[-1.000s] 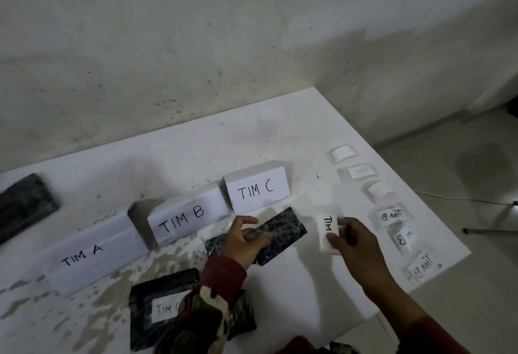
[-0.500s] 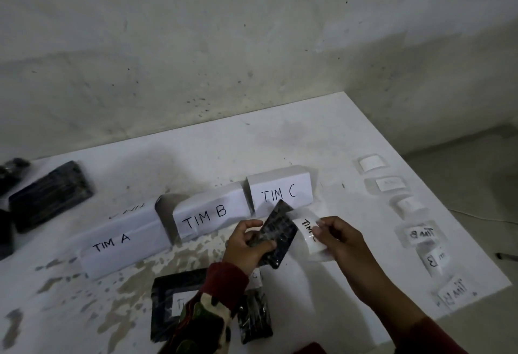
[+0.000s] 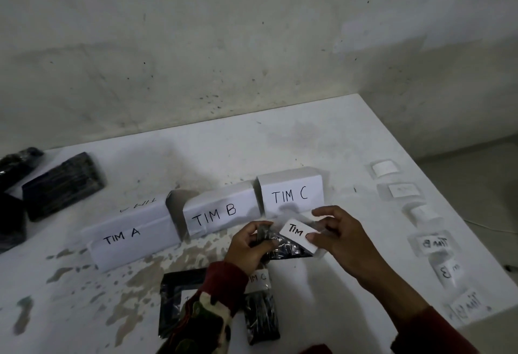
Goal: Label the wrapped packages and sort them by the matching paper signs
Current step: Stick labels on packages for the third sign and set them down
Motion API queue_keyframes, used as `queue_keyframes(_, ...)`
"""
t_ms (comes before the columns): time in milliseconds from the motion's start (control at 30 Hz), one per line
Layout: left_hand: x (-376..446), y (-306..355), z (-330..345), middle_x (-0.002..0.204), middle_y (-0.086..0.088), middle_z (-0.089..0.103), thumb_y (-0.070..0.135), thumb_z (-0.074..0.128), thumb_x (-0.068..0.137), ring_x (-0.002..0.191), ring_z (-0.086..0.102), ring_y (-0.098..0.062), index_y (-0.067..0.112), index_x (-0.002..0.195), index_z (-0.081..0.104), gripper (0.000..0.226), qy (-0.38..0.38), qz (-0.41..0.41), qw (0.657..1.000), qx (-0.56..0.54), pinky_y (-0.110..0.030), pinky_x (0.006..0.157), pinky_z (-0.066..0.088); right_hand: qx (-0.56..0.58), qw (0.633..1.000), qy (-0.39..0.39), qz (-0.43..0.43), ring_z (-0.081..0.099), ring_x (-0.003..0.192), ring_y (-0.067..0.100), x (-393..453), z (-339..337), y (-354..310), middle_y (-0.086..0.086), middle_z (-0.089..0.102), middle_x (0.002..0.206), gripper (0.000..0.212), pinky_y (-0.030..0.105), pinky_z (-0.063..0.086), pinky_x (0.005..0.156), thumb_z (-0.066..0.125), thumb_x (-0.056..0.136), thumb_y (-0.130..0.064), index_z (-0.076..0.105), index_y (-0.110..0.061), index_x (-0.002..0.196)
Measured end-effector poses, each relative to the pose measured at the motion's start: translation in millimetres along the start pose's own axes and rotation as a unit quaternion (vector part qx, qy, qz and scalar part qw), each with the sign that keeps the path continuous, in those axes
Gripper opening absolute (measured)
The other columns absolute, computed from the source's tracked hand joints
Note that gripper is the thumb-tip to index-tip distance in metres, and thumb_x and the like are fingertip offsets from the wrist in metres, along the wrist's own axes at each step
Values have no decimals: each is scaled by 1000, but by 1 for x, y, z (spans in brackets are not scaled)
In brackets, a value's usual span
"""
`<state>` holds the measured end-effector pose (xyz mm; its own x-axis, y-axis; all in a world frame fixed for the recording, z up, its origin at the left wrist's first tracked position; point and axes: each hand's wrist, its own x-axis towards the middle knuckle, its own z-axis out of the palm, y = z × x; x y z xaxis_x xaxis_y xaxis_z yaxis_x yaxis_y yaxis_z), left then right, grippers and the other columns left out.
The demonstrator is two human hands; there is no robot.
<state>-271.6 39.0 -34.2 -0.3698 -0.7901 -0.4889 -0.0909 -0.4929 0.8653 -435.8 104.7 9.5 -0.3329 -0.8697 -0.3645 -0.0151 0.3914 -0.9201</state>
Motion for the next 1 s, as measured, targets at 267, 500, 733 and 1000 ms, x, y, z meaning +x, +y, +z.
queue_keyframes(267,-3,1,-5,102,-14,62,-4,45,90,67,69,-21,32,98,59,40,-56,-42,995,-70,-28,49,54,-38,999,-23,-9,60,66,-2,5,6,-2,-5,65,75,18,6,43,50,63,82,-3,63,-21,77)
queue_keyframes(500,-3,10,-5,101,-12,59,-15,26,79,70,61,-28,19,89,61,50,-55,-54,992,-98,-27,47,54,-105,994,-19,-39,56,61,-7,8,14,-1,-8,59,78,13,3,39,48,63,83,-6,60,-18,82)
queue_keyframes(733,-6,10,-4,93,-9,61,2,48,89,69,62,-21,23,87,61,25,-54,-22,996,-72,-26,48,53,-136,989,-18,-56,55,64,-7,9,19,1,-13,59,78,15,0,38,51,64,83,-8,58,-21,80)
queue_keyframes(1000,-7,3,-2,78,-3,55,2,61,83,50,56,-3,21,91,59,21,-45,36,998,-21,-25,48,54,-171,983,-13,-72,53,66,-13,8,20,4,-14,60,78,26,1,39,56,63,82,-10,55,-33,73)
